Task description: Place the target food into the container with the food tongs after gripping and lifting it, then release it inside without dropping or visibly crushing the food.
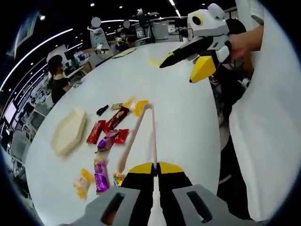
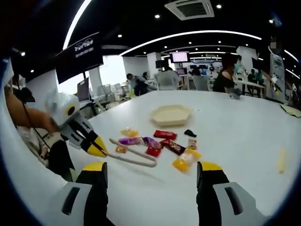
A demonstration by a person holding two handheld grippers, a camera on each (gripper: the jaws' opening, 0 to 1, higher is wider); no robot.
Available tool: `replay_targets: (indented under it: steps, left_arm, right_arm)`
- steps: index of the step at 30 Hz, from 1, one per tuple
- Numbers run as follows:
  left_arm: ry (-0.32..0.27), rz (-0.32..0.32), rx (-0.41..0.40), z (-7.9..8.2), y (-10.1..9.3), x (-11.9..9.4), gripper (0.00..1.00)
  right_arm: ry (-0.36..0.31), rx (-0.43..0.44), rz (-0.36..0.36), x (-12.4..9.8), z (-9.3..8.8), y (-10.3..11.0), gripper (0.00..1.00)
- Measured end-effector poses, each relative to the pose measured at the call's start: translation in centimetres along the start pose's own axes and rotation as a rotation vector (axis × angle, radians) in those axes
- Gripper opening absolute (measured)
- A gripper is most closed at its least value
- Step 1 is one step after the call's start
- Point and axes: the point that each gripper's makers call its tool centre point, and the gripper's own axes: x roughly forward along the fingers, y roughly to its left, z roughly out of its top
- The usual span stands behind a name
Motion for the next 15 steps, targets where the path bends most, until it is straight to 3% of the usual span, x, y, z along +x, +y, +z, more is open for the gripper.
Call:
replay_targets:
  steps: [4,6,8,13,15]
  left_arm:
    - [-0.024,-0.017,-0.007,0.8,-0.2,-0.7,0.00]
    - [-0.037,-0.035,0.006,1.4,-0.4,-1.1,0.00]
    - [-0.038,-0.041,0.029,1.8,-0.6,-1.5,0.00]
    - [-0.065,-0.045,0.047,2.9,-0.9,-1.9,0.00]
    - [-0.068,-0.046,0.055,3.1,-0.9,-1.9,0.00]
  right_arm:
    - [0.018,0.010,0.001,1.4,-0.2,-0.3,0.77]
    - [-0.032,0.074,-0.003,1.6,0.8,-0.4,0.76]
    - [-0.027,0.080,0.002,1.7,0.9,-0.6,0.73]
    - [-0.038,0.118,0.026,1.8,1.0,-0.8,0.67]
    - [-0.050,0.169,0.069,1.8,1.0,-0.6,0.60]
